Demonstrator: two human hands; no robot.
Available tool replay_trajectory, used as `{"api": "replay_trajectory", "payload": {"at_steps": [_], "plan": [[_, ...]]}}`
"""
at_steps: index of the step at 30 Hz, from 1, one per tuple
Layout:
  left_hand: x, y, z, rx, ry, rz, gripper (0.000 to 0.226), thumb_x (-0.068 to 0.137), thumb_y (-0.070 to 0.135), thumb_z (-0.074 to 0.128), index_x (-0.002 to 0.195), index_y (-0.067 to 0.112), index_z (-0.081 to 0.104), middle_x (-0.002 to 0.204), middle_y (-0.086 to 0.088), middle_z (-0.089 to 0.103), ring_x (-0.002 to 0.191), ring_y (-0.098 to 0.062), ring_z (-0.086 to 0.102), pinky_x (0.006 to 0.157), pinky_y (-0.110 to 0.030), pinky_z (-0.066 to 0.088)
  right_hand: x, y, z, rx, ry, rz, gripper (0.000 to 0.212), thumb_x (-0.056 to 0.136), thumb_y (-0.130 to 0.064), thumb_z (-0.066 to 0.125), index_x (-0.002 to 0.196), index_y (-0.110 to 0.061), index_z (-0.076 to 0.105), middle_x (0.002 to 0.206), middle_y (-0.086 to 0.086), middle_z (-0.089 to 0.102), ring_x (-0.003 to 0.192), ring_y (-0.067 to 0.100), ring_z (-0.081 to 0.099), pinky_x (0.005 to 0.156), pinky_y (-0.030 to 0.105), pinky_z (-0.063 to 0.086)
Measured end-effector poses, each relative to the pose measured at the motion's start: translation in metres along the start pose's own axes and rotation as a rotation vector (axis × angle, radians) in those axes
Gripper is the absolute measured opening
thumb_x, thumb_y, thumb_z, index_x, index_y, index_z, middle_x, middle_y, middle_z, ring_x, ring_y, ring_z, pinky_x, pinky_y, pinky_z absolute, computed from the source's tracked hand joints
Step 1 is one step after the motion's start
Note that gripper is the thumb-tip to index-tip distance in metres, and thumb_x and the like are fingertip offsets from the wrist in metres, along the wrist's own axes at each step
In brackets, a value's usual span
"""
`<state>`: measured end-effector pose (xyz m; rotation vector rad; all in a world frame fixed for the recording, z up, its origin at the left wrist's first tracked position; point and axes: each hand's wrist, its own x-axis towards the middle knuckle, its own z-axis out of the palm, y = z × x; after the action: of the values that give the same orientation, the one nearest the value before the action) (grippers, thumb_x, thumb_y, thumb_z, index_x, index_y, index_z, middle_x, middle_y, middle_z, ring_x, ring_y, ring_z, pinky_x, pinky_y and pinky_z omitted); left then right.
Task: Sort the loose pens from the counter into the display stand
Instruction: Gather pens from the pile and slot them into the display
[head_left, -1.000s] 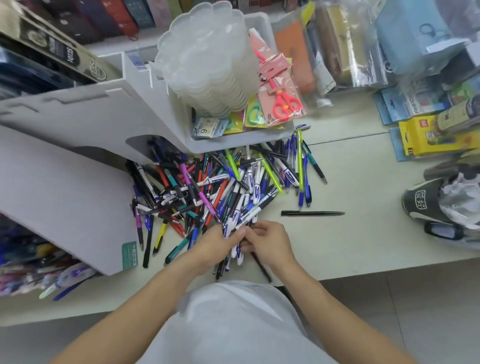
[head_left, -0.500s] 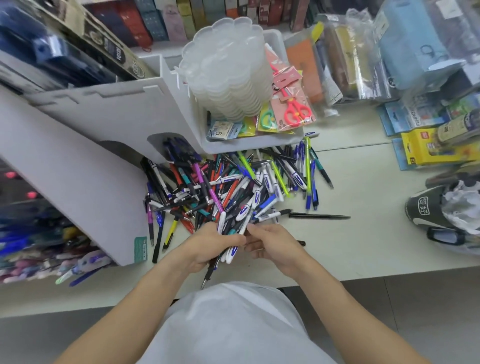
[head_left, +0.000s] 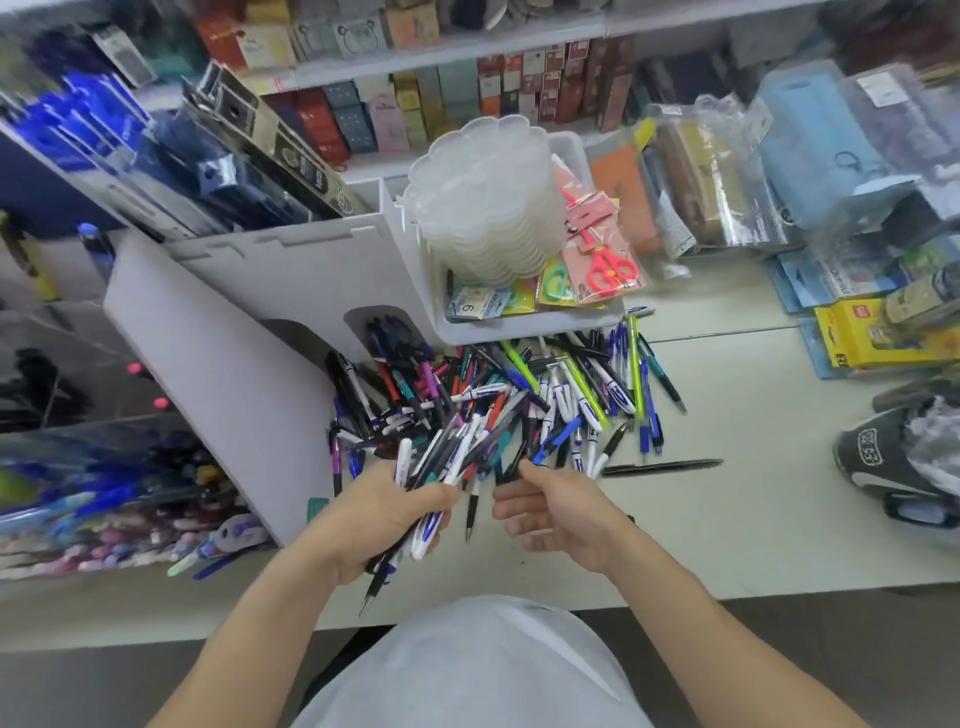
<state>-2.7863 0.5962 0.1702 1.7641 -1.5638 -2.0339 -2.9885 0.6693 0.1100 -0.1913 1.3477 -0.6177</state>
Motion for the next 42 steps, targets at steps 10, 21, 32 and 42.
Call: {"api": "replay_trajectory", "payload": {"at_steps": [10,21,32,42], "plan": [[0.007,0.020,0.034,-0.529,-0.236,0.000,0.016,0.089,0.013,0.064,0.095,0.002,0.056,0.069,-0.012,0.052,0.051,-0.022,0.047,0.049,-0.029,0.044,-0.010,-0.035,0.034,0.244,-0.139,-0.486,0.058,0.091,-0.046,0.068,0.133,-0.009,0.053,0.116,0.013,0.072,0.098,0.032,0.071,0.082,0.043,0.059],[0.022,-0.007,0.063,-0.535,-0.392,-0.196,0.034,0.078,0.007,0.073,0.109,0.000,0.060,0.088,-0.022,0.061,0.076,-0.037,0.065,0.071,-0.045,0.056,0.016,-0.018,0.025,0.105,0.023,-0.565,0.052,0.102,-0.015,0.059,0.140,-0.047,0.043,0.103,0.006,0.069,0.093,0.020,0.068,0.095,0.045,0.056],[0.018,-0.028,0.062,-0.544,-0.365,-0.181,0.029,0.083,0.011,0.075,0.102,-0.002,0.059,0.082,-0.023,0.060,0.073,-0.036,0.063,0.074,-0.048,0.056,0.016,0.000,0.030,-0.071,-0.062,-0.454,0.043,0.107,-0.046,0.042,0.094,-0.014,0.068,0.098,0.013,0.067,0.096,0.016,0.064,0.093,0.022,0.051],[0.018,-0.027,0.074,-0.521,-0.352,-0.053,0.027,0.078,0.006,0.074,0.095,0.003,0.053,0.069,-0.012,0.054,0.059,-0.026,0.057,0.059,-0.036,0.053,0.013,-0.006,0.016,0.184,-0.137,-0.473,0.030,0.109,-0.020,0.043,0.120,-0.005,0.067,0.113,0.018,0.071,0.101,0.029,0.068,0.089,0.043,0.058]]}}
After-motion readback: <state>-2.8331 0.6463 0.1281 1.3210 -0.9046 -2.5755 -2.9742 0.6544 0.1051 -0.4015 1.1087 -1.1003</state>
